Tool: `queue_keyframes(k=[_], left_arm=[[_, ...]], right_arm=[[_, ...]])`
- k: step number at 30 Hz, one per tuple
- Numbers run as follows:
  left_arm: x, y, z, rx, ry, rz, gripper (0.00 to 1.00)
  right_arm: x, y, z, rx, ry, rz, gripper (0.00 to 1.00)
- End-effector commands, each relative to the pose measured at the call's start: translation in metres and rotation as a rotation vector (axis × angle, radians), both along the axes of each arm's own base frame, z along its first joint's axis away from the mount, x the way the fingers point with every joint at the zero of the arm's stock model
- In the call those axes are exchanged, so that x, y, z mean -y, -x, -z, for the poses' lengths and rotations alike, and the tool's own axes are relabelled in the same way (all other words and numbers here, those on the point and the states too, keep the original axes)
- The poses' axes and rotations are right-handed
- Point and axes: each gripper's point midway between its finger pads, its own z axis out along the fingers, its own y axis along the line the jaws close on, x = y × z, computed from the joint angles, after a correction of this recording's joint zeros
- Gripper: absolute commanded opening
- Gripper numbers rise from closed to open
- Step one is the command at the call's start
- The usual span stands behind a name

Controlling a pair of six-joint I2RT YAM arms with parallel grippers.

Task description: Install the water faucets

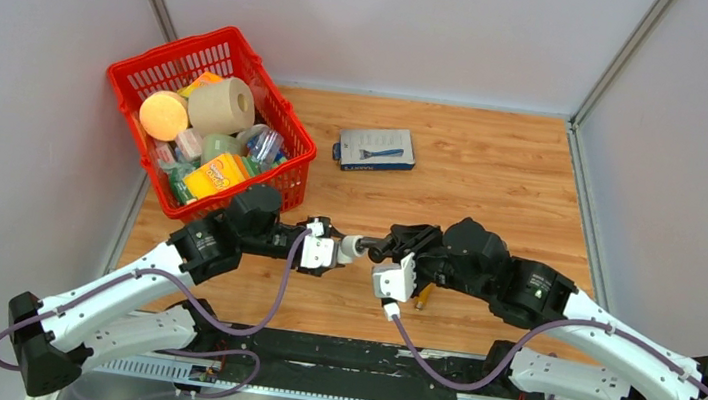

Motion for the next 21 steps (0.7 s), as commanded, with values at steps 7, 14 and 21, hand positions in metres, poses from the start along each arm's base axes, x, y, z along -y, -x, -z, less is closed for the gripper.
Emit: queue_keyframes(k=[7,14,21], left_arm=[[0.011,0.003,-0.034,0.022,0.075,0.045,0.00],[0.012,0.005,-0.038,0.007,0.086,0.046,0.00],[0.010,0.010,-0.037,0.015,0.076,0.077,0.00]], right_arm=[[-0.013,0.009,-0.024,0.026,-0.078,-0.073,0.00],[-0.014,0.008,-0.015,0.028,-0.050,-0.074,0.00],[-0.012,0.005,-0.010,0.043,-0.027,-0.066,0.00]])
